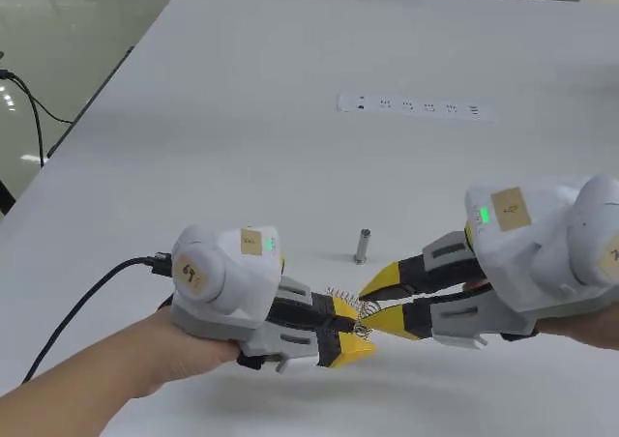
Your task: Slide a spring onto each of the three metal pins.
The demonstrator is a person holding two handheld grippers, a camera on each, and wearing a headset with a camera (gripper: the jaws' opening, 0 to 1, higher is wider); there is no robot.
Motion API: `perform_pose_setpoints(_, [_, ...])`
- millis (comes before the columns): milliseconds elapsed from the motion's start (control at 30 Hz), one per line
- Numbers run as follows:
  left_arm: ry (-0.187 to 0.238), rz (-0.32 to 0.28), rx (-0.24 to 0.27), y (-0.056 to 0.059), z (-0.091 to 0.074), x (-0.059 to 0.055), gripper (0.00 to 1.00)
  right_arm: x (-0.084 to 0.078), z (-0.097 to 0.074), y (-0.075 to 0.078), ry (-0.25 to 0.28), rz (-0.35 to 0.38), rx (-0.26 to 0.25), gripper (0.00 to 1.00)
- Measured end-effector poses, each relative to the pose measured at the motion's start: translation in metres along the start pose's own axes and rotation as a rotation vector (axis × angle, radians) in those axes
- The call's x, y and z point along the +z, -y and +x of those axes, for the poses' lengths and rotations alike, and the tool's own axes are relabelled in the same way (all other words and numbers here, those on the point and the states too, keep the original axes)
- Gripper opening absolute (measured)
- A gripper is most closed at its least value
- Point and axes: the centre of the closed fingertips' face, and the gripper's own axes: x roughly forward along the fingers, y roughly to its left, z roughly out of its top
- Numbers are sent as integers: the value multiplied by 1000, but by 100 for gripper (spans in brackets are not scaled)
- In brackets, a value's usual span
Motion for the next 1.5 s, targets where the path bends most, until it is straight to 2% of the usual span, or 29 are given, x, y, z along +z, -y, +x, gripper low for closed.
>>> perform_pose_setpoints(300, [1, 9, 8, -2, -3, 2, 3, 9, 4, 0, 43, -32, -21, 7])
perform_pose_setpoints(467, [-5, 13, 14, -3, -4, 2, 3, 9, 5, 0, 36, -62, -26, 7])
perform_pose_setpoints(800, [-3, 22, 26, -4, -4, 3, 4, 10, 5, 2, 33, -71, -28, 7])
perform_pose_setpoints(933, [0, 16, 38, -6, -4, 4, 12, 10, 5, 3, 38, -66, -29, 7])
perform_pose_setpoints(1500, [-16, 0, 83, -13, -16, 1, 27, -3, 4, 11, 11, -57, -67, 7])
